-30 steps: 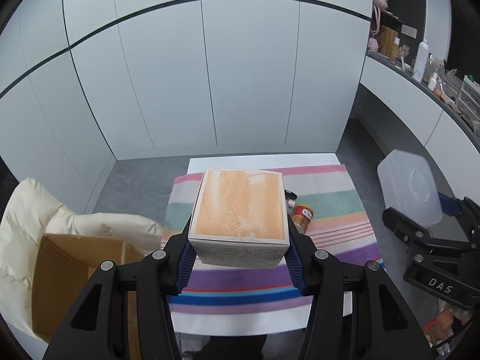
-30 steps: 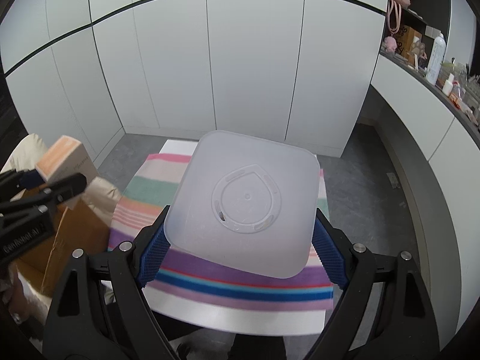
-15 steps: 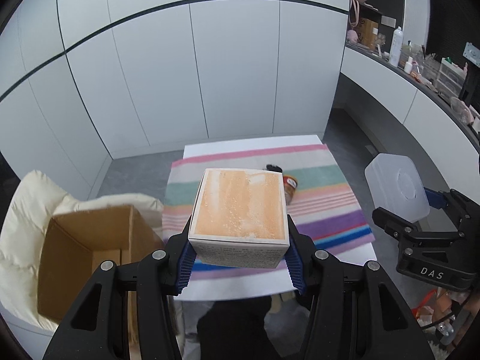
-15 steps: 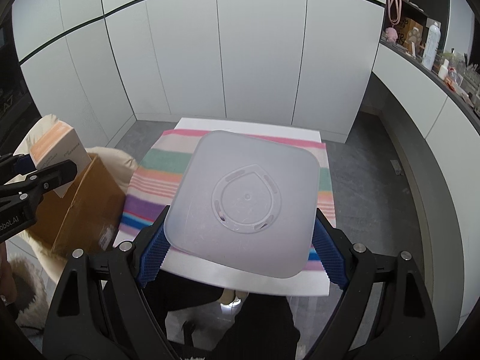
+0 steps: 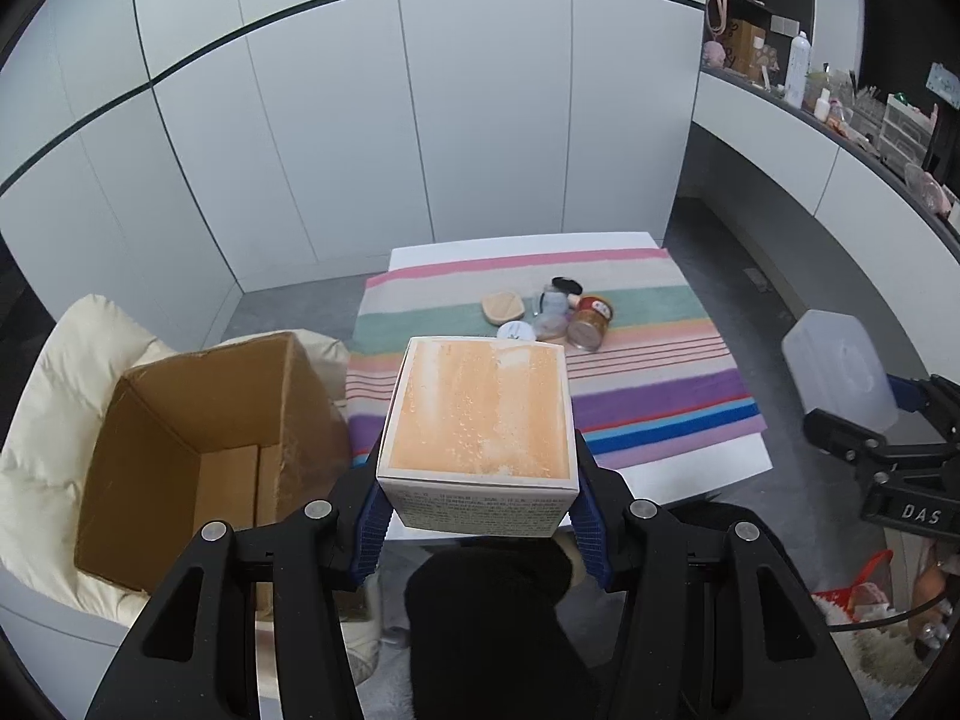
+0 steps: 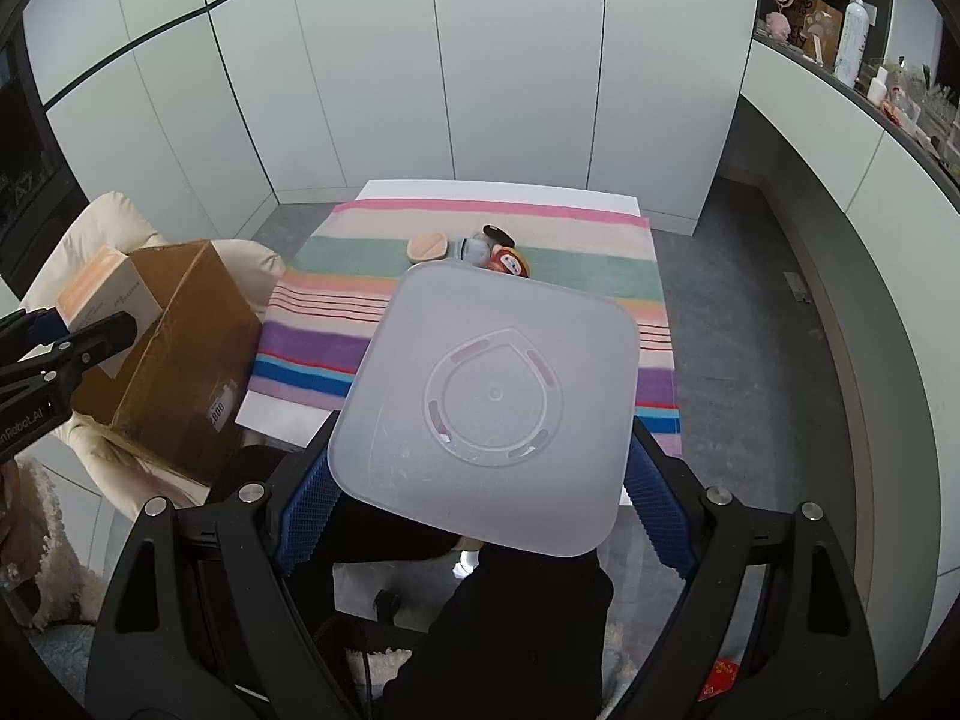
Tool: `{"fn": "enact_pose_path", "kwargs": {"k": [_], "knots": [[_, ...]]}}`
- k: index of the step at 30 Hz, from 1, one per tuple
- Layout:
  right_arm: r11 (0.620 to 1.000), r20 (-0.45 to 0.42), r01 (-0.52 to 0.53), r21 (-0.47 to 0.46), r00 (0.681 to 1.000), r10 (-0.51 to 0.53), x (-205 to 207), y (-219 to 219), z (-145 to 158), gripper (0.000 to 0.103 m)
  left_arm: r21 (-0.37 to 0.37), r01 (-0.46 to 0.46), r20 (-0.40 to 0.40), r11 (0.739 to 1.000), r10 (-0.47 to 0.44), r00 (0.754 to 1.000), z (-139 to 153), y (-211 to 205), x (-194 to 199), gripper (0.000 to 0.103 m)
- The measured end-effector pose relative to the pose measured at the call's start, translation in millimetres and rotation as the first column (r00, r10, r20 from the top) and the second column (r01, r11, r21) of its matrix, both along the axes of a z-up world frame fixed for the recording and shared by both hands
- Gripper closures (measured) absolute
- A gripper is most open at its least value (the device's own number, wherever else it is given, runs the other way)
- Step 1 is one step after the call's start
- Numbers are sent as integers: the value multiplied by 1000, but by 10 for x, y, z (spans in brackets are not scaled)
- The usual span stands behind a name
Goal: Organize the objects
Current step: 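Lift the cube and lid and carry both toward the cardboard box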
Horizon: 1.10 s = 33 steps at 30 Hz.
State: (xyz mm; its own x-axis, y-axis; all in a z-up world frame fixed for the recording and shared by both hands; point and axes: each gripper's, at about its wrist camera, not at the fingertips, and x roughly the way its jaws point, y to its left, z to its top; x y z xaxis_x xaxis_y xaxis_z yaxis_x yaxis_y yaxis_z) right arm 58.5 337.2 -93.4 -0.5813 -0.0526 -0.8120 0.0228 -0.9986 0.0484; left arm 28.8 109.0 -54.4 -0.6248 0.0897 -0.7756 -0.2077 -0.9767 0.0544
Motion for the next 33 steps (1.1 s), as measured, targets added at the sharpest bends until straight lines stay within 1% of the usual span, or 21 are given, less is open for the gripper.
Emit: {"fn": "enact_pose_path", "kwargs": {"k": [5,10,14,18,23,26,29,33], "knots": [[1000,4,8,7,1000,-8,-18,-18,-21,15,8,-23,-4,1000,23,1000,12,-130,-35,50],[1000,16,-8,16,1000,8,-70,-105,-49,15,23,-22,23,1000,22,999,-33,-205,-48,50],[1000,25,-25,17,999,25,-106,-205,-80,15,14,-23,18,1000,22,1000,-49,-254,-53,50],[999,30,-48,25,998,47,-138,-339,-112,15,23,-49,17,999,48,999,-43,-376,-58,50],[994,31,-108,27,994,107,-225,-616,-124,15,19,-119,26,993,118,993,-65,-674,-17,50],[988,30,-154,25,988,153,-276,-826,-129,15,24,-175,44,984,174,984,-98,-913,15,50],[976,27,-217,19,976,217,-327,-1111,-129,15,22,-233,55,972,231,971,-136,-1158,76,50],[955,26,-297,19,955,296,-358,-1496,-143,15,29,-312,76,950,309,948,-186,-1504,162,50]]}}
